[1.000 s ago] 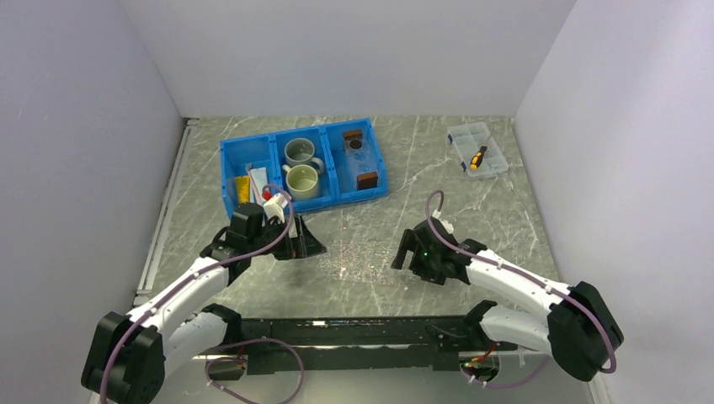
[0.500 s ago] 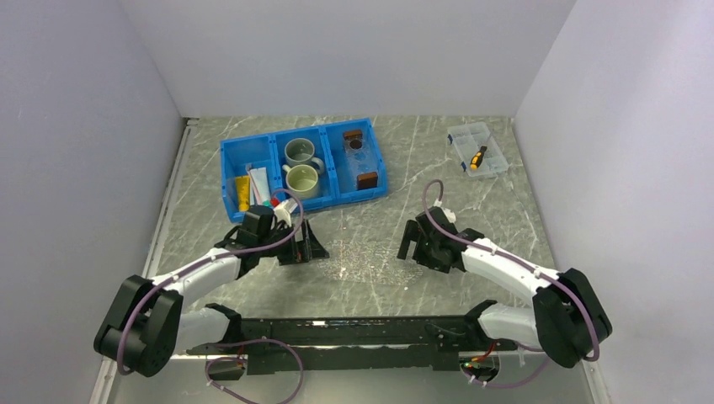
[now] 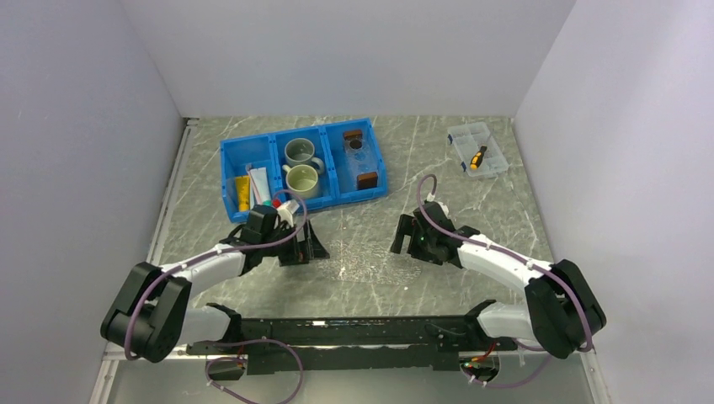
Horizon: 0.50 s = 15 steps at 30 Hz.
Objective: Prepare toiletry sets of a toothbrush and toothpaste on the tray
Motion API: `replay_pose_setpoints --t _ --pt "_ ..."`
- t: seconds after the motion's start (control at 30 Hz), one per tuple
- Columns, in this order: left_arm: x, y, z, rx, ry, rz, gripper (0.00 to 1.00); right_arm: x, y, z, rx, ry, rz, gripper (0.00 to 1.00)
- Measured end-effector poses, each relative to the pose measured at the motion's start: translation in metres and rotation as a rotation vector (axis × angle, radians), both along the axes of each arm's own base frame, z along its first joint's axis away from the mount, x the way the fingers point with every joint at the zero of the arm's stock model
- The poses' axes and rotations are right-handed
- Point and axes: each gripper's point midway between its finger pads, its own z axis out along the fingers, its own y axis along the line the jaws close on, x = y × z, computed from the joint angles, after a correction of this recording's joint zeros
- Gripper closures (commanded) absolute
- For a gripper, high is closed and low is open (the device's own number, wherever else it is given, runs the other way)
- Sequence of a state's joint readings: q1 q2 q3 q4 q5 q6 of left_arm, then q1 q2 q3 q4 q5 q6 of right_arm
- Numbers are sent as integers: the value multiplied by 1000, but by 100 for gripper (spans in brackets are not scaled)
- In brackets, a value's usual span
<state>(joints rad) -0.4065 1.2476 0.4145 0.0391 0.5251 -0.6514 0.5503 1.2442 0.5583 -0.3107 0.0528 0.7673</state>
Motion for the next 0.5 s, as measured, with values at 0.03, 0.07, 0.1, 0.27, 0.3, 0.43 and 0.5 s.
replay_pose_setpoints --t 0.03,0.07,0.1,0.27,0.3,0.43,0.5 --pt "2 -1 0 0 -3 0 1 1 1 0 3 -3 3 0" --pt "3 -1 0 1 -3 -1 1 1 2 0 6 -6 8 0" --pt "5 -2 0 1 -2 -2 1 2 3 1 9 -8 11 0" --pt "14 -6 0 6 3 -2 1 3 4 1 14 -14 20 0" --pt "15 -6 0 6 4 -1 1 3 5 1 13 -14 22 0" --pt "21 -9 1 4 -2 -1 1 3 5 1 14 -15 25 0" --pt "21 -9 0 3 -4 -1 1 3 5 1 13 -15 26 0"
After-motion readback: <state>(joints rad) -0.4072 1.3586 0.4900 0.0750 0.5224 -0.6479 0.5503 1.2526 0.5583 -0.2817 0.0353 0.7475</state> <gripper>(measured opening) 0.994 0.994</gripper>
